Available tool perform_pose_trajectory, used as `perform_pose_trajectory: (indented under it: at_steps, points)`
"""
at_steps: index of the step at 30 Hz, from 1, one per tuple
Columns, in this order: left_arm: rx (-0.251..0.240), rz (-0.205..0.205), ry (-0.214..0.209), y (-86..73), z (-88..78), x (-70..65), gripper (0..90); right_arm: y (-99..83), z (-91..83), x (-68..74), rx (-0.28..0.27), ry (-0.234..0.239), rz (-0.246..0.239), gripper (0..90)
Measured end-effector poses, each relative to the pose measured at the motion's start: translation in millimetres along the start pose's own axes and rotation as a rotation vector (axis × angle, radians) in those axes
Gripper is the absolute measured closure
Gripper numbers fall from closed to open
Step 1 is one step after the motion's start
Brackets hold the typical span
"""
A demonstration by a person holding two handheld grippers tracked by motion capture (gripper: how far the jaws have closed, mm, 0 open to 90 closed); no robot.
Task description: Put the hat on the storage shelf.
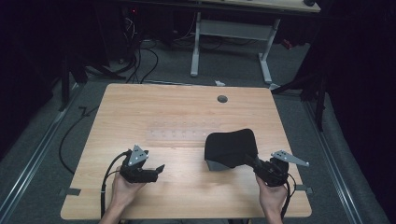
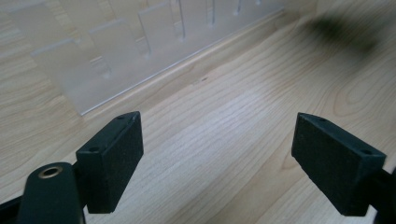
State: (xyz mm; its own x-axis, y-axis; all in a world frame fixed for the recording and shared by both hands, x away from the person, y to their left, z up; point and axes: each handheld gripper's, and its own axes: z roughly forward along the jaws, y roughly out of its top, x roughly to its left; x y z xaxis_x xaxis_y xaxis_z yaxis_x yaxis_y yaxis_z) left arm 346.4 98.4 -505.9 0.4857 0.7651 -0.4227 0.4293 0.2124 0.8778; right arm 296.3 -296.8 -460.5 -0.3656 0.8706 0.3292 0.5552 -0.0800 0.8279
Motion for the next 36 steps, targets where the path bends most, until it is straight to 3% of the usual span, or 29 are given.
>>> perform_pose_trajectory:
  at_steps: [7,14,29,36]
  points:
    - [0.001,0.036,-0.055,5.9,-1.0,-15.1,15.3,-2.4,0.7,11.7,0.004,0.035,0.006,85.3]
    - [0.002,0.061,-0.101,8.0,-3.0,-29.6,14.3,-4.2,13.8,25.8,0.04,0.084,-0.004,85.2]
    - [0.045,0.118,-0.156,0.9,7.3,-51.3,11.4,0.4,23.9,46.0,0.08,0.153,-0.022,85.2]
    - [0.036,0.126,-0.18,3.6,7.9,-57.6,10.9,1.7,29.2,52.8,0.104,0.169,-0.042,85.1]
